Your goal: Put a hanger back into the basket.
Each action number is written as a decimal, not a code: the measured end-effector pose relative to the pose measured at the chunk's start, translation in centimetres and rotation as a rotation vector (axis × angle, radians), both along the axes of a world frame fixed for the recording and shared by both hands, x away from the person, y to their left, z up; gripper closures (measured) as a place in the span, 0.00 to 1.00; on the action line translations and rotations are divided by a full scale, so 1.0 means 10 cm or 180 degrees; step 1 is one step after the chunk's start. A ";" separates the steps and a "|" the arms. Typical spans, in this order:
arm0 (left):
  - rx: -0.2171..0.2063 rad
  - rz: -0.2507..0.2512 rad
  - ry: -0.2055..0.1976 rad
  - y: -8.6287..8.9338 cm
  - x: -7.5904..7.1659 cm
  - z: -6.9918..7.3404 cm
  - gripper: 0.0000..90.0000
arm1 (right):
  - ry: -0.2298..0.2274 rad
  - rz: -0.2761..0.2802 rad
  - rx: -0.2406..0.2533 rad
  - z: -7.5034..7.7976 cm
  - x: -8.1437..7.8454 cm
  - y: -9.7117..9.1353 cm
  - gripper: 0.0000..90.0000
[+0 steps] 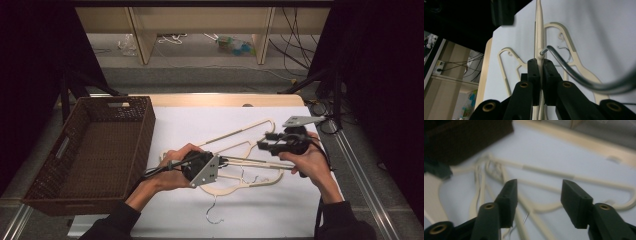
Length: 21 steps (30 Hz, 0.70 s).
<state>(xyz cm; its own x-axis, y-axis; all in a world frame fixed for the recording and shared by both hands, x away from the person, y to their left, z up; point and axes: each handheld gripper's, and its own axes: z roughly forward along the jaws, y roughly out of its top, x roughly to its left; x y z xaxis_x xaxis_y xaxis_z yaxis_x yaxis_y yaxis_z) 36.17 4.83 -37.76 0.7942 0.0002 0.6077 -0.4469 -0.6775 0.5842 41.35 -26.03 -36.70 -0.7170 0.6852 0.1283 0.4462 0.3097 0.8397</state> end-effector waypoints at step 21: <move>0.0056 0.0076 0.0145 -0.03 -0.09 0.23 0.95 | -0.0634 -0.0610 0.0477 0.42 -0.12 -0.50 0.38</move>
